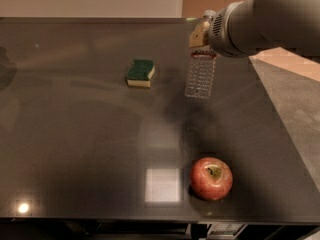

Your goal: Place water bottle upright

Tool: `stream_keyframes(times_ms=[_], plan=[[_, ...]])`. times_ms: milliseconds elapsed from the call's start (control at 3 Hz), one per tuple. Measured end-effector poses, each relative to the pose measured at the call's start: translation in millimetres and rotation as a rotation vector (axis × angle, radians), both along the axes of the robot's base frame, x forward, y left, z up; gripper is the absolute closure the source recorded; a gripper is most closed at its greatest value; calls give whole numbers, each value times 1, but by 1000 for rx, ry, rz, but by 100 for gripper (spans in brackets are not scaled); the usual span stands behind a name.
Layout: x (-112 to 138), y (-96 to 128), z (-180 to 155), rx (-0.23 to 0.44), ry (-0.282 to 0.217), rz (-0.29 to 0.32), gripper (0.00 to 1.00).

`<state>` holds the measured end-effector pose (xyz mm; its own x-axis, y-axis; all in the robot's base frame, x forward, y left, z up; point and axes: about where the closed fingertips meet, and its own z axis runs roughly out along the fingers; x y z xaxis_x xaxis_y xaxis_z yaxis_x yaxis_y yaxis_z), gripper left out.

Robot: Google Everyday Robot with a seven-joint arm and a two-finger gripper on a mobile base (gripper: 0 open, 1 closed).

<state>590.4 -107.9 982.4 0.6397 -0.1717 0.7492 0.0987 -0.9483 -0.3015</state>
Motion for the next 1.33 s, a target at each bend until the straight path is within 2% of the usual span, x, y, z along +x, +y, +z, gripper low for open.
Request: stream_keyframes(times_ms=[333,667,1000,1333], plan=[[-1,0,2,-26,-25,28,100],[-2,3,5,-23,-91,87,100],[3,7,11,54,-181,138,100],[6,14,15,153,-245,192,100]])
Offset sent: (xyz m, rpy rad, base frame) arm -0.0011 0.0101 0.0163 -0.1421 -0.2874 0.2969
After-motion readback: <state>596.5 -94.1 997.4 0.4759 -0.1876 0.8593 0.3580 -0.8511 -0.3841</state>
